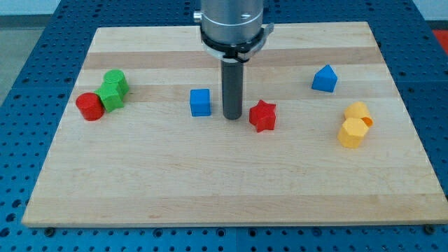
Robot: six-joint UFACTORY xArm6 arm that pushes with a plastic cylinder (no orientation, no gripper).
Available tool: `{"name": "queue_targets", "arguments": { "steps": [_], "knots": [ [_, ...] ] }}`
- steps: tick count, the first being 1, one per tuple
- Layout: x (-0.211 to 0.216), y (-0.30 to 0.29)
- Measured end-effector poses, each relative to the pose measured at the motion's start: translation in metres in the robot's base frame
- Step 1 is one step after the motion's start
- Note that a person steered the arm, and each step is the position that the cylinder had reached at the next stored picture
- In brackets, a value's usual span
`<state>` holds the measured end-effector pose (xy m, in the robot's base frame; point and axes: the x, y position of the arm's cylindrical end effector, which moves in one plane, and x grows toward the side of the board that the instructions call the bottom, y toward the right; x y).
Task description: Form a triangle with red circle and green blocks
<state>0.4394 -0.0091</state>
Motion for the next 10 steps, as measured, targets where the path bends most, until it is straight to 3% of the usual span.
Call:
{"name": "queue_targets", "arguments": {
  "steps": [2, 3, 4, 5, 7, 8, 9, 10],
  "knots": [
    [-0.025, 0.020],
    [-0.024, -0.029],
    [-0.038, 0.008],
    [-0.078, 0.003],
    [-0.142, -0.112],
    [-0.144, -0.227],
    [-0.126, -0.292],
    [-0.073, -0.231]
  ]
}}
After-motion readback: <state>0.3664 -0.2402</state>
